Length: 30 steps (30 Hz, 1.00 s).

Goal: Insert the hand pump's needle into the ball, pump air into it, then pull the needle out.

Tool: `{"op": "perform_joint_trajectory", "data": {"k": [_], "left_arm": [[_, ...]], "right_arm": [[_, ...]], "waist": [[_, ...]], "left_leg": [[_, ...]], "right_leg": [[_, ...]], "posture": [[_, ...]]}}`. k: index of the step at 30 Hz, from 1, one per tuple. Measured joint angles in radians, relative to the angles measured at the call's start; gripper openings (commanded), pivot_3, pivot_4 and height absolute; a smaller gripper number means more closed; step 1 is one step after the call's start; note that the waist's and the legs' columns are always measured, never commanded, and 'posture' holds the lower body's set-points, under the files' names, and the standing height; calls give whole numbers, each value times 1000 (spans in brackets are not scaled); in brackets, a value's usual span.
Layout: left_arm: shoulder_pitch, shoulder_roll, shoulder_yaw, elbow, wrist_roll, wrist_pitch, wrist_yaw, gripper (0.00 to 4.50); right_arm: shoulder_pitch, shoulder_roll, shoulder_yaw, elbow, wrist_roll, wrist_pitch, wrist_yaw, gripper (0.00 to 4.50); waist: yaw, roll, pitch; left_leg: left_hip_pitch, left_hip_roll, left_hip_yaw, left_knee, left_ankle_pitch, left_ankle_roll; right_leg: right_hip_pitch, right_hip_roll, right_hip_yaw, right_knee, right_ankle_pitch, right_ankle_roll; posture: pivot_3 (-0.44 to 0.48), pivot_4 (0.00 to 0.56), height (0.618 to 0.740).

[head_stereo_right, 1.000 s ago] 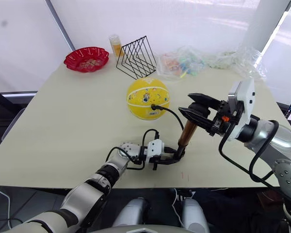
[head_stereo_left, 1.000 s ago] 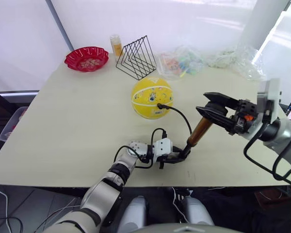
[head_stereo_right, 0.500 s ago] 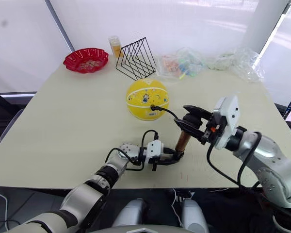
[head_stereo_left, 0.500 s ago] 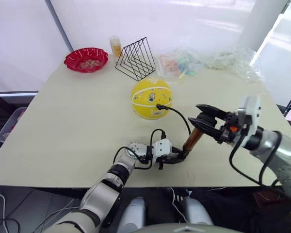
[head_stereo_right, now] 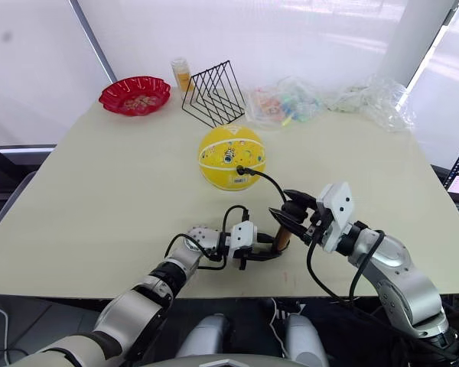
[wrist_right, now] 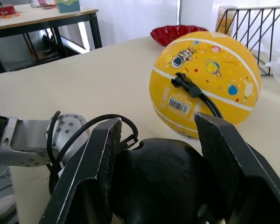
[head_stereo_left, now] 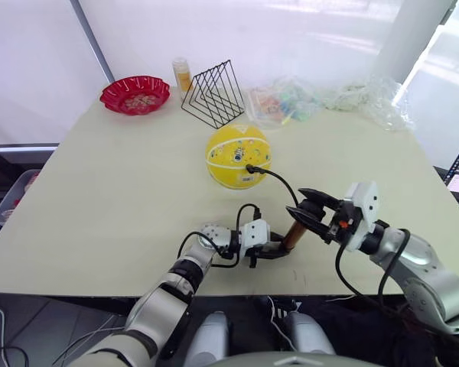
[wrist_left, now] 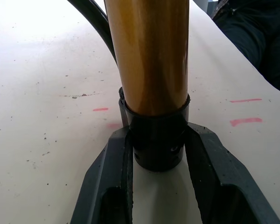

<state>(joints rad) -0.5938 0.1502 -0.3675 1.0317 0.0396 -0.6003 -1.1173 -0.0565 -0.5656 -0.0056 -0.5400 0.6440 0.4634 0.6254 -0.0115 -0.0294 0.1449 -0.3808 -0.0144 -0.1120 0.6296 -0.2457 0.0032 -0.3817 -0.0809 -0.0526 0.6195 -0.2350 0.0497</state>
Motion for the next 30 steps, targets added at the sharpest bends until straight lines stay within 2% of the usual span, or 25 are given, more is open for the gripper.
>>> {"op": "perform_joint_trajectory", "data": {"k": [3, 5, 7, 15, 21, 25, 30], "left_arm": [[-6, -1, 0, -1, 0, 0, -2, 1113], [-5, 0, 0, -1, 0, 0, -4, 1113], [-7, 0, 0, -1, 0, 0, -5, 1113], [-11, -2, 0, -1, 0, 0, -10, 1113], [-4, 1, -4, 0, 0, 0, -6, 1113], [3, 4, -5, 0, 3, 0, 5, 1113], [8, 5, -7, 0, 3, 0, 9, 1113]], "right_arm": [[-74, -70, -110, -72, 146, 85, -16, 2009], [-104, -89, -155, -103, 216, 115, -31, 2009], [-167, -139, -239, -110, 373, 189, -93, 2009], [-235, -256, -316, -106, 546, 277, -150, 2009], [-163, -218, -276, -147, 467, 225, -145, 2009], [-82, -137, -130, -142, 284, 140, -116, 2009], [-4, -62, -31, -83, 125, 34, -73, 2009]], "waist": [[0, 8, 6], [2, 7, 6], [4, 6, 7], [4, 7, 9], [3, 2, 4], [0, -2, 0], [0, -2, -3]], "left_leg": [[0, 0, 2, 1, 0, -1], [0, 0, 0, 1, 0, -1], [-1, 0, -1, 1, 0, 0], [-2, -1, 1, 1, 2, 3], [0, 0, 1, 1, 2, 3], [1, 1, 0, 1, -1, -1], [1, 1, -1, 0, -1, -1]], "right_leg": [[0, -1, 1, 0, 0, 0], [0, -1, -1, 0, 0, 0], [0, 0, -2, 0, 0, 0], [-1, -1, -2, 0, 1, 1], [0, 0, -1, 0, 1, 2], [1, -5, -1, 0, -1, -2], [1, -4, -2, 0, -1, -1]], "posture": [[0, 150, 737], [0, 150, 737], [0, 150, 737], [0, 150, 737], [0, 150, 737], [0, 150, 737], [0, 150, 737]]}}
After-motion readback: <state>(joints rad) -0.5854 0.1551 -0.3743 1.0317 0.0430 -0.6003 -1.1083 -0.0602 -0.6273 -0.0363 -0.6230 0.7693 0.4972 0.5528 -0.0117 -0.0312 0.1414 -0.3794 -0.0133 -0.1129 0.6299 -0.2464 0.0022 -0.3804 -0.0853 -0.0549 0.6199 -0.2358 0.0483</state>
